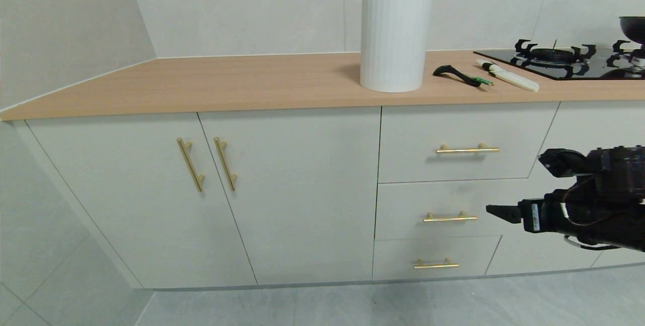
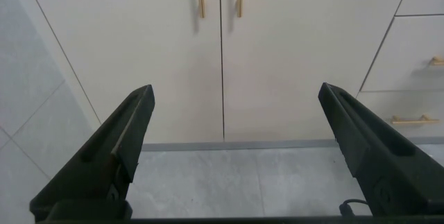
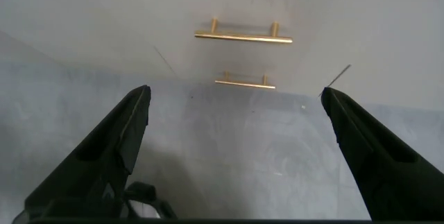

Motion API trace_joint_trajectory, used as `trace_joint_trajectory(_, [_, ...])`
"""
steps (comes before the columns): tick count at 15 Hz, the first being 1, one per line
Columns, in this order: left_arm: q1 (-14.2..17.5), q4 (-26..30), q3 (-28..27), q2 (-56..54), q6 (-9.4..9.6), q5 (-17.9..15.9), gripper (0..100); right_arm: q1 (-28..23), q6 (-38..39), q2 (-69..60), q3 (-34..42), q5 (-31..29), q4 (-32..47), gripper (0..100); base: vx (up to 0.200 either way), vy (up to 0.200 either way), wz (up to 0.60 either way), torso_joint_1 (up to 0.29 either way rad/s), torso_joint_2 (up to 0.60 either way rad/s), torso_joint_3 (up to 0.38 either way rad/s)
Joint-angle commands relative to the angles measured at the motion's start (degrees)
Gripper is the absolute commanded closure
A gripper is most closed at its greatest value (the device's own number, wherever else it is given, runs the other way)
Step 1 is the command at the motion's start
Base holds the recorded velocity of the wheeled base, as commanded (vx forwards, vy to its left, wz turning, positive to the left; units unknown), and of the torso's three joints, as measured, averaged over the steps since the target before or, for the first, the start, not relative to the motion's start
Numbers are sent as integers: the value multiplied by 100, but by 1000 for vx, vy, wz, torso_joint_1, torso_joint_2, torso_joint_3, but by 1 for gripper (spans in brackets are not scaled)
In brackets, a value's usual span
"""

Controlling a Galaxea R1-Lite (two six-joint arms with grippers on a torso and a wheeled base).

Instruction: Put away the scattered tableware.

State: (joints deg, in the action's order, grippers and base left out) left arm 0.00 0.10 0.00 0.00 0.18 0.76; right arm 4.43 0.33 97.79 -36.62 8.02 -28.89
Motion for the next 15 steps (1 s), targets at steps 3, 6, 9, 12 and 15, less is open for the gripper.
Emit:
trace_joint_trajectory(3, [0, -1, 0, 9, -1, 4, 0, 58, -15, 1822, -1005, -29, -372, 0, 0, 0, 0, 0, 0, 0])
trace_joint_trajectory(6, [0, -1, 0, 9, -1, 4, 0, 155, -15, 2429, -1260, -37, -477, 0, 0, 0, 0, 0, 0, 0])
trace_joint_trajectory(9, [0, -1, 0, 9, -1, 4, 0, 173, -112, 3167, -1427, -328, -1119, 0, 0, 0, 0, 0, 0, 0])
trace_joint_trajectory(12, [0, -1, 0, 9, -1, 4, 0, 173, -112, 3396, -1436, -442, -1628, 0, 0, 0, 0, 0, 0, 0])
trace_joint_trajectory(15, [0, -1, 0, 9, -1, 4, 0, 173, -103, 3677, -1629, -635, -1716, 0, 0, 0, 0, 0, 0, 0])
